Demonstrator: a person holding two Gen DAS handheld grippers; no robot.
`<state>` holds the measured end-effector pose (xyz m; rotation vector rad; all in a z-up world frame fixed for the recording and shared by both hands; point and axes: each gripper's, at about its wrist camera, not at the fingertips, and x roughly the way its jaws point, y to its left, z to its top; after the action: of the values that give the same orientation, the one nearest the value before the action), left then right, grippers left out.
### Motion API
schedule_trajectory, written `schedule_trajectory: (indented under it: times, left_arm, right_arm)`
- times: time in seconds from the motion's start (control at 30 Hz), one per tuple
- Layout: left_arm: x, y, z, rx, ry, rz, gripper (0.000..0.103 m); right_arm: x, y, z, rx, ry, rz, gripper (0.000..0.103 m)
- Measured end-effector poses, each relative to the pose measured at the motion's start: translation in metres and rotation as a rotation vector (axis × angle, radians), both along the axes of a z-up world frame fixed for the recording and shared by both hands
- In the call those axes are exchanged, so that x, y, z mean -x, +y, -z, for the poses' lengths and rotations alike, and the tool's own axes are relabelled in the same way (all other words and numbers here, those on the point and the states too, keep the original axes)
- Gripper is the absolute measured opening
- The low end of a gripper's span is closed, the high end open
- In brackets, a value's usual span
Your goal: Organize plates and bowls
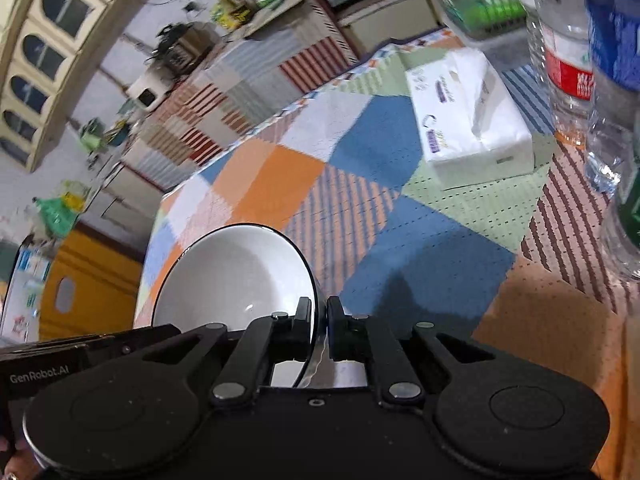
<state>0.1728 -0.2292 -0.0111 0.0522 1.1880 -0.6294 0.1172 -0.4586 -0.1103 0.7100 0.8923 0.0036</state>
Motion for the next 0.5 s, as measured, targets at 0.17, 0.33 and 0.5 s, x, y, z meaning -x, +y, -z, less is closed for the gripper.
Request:
schedule_trajectory:
  times: [0.17,0.33,0.5]
  left_arm:
    - [0.030,0.021,-0.017,0.009,0.079,-0.014,0.012]
    - [0.056,0.037,-0.023,-0.023,0.097,-0.017,0.012]
    - [0.073,0.051,-0.016,-0.056,0.101,-0.030,0.012]
  right_arm:
    - [0.027,0.014,-0.030,0.031,-0.035,-0.056,0.013]
    - [0.052,0.030,-0.045,0.034,-0.040,-0.105,0.013]
    - [0.069,0.051,-0.044,0.070,-0.027,-0.161,0.013]
